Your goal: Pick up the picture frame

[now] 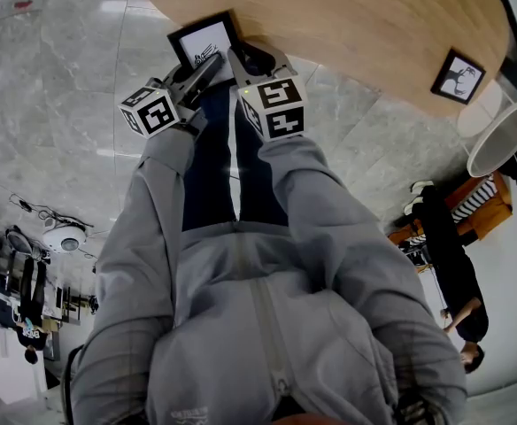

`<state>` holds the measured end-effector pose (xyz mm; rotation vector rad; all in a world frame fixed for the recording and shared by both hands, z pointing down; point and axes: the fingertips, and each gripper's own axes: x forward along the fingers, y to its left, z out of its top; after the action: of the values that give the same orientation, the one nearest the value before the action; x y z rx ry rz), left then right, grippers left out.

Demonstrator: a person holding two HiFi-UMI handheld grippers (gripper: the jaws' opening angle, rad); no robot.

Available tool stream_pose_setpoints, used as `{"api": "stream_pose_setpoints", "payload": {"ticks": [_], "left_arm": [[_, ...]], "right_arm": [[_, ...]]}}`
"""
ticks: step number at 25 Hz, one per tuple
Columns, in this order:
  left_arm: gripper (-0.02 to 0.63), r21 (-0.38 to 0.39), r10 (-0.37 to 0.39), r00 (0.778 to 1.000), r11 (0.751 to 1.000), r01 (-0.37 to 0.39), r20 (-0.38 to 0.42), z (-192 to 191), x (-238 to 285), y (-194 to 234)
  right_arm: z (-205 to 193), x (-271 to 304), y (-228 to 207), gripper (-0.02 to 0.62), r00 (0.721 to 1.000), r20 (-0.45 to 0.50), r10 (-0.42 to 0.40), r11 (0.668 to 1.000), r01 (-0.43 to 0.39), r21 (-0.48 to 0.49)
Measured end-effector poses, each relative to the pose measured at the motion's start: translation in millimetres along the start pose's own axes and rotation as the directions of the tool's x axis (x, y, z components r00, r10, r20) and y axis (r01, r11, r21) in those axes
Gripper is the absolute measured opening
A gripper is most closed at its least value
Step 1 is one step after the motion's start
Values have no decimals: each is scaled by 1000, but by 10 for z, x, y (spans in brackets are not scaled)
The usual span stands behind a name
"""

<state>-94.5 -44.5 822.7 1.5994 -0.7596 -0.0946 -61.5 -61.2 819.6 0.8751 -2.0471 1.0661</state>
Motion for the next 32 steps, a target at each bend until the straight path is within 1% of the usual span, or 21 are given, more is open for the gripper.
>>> {"api": "stream_pose_setpoints", "payload": {"ticks": [6,11,15,22,27,30,32], "left_arm": [[41,16,-34,999,999,35,-26,63,-152,-310],[31,26,-46,998,999,47,-41,175,-247,-704],[28,41,-39,996,998,42,-77,203,-270,-1093],[26,90,-33,991,995,44,-129,359,-324,-1903],[26,132,-35,984,989,59,-174,374,-358,-2446],[26,150,-41,976,986,74,-213,317,-343,-2766],[26,177,-39,970,981,84,-240,301,-312,-2978]], "right_arm": [[115,-199,182,80,1000,5,7,1000,-7,-6],[323,-500,299,80,1000,11,-4,1000,4,-4],[471,-855,339,80,1000,15,-9,1000,8,2],[859,-1569,442,80,998,50,-28,1000,27,15],[1033,-2081,509,80,997,68,-39,999,40,-4],[1072,-2406,499,80,995,82,-56,998,54,26],[1117,-2611,472,80,993,100,-69,996,63,56]]}}
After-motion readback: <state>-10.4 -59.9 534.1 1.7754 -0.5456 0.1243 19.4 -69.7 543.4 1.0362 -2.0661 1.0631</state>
